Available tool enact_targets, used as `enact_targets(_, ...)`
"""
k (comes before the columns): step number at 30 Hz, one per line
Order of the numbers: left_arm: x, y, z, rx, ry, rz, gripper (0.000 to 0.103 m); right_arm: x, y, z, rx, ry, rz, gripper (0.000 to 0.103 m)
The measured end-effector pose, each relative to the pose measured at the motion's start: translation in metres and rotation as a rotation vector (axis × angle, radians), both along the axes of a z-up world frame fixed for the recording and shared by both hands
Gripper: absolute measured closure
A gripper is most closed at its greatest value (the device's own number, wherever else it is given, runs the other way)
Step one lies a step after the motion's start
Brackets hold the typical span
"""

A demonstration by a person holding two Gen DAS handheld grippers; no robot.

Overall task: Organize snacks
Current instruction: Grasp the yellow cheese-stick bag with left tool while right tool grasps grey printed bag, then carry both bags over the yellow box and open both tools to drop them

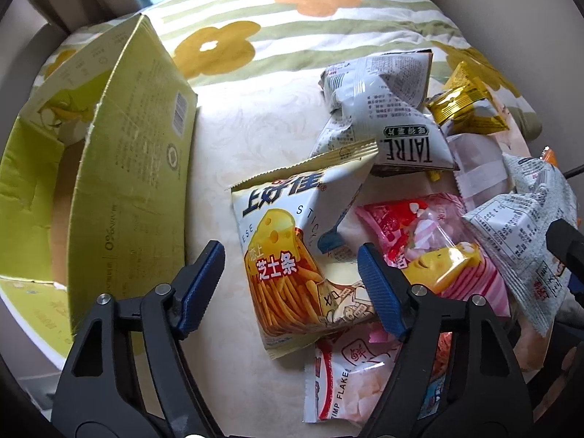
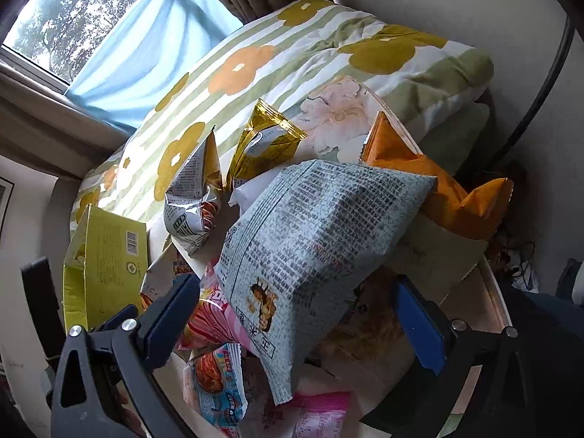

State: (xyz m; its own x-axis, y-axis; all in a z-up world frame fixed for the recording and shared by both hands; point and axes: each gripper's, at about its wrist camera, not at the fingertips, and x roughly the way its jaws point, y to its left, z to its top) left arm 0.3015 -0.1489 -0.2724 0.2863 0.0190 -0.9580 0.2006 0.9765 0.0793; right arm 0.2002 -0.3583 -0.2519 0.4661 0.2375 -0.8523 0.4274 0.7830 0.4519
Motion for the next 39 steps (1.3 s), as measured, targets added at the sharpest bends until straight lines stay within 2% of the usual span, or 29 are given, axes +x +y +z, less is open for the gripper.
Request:
enact_targets(6, 0.008, 0.0, -0.02, 0.014, 0.044, -0.013, 0.046, 0.008, -0.006, -0.012, 0.033, 0.016, -0.034, 0.002)
enact_targets(7, 0.009, -0.001, -0.022, 0.013, 0.049, -0.016, 0.051, 0.009, -0.005, -0.013, 0.034, 0.018, -0.036, 0.008)
enact_targets(11, 0.01, 0.001, -0.023, 0.003, 0.044, -0.029, 0.057, 0.013, -0.004, -0.016, 0.053, 0.021, -0.036, 0.02)
enact_targets(13, 0.009, 0.0, -0.022, -0.002, 0.037, -0.043, 0.059, 0.014, -0.004, -0.016, 0.058, 0.016, -0.038, 0.03)
enact_targets(19, 0.006, 0.001, -0.018, -0.014, 0.023, -0.057, 0.061, 0.013, 0.0, -0.013, 0.041, 0.011, -0.037, 0.04)
enact_targets(23, 0.004, 0.002, -0.011, -0.027, 0.009, -0.059, 0.061, 0.011, 0.002, -0.008, 0.027, -0.003, -0.029, 0.043)
enact_targets(31, -0.007, 0.004, 0.02, -0.056, -0.05, -0.06, 0.061, 0.003, 0.001, 0.009, 0.007, -0.055, -0.021, 0.043)
enact_targets(35, -0.013, 0.005, 0.05, -0.082, -0.107, -0.058, 0.061, -0.001, 0.004, 0.027, -0.028, -0.095, 0.015, 0.043)
enact_targets(39, -0.017, 0.008, 0.091, -0.109, -0.185, -0.061, 0.061, 0.002, 0.007, 0.056, -0.109, -0.147, 0.081, 0.043)
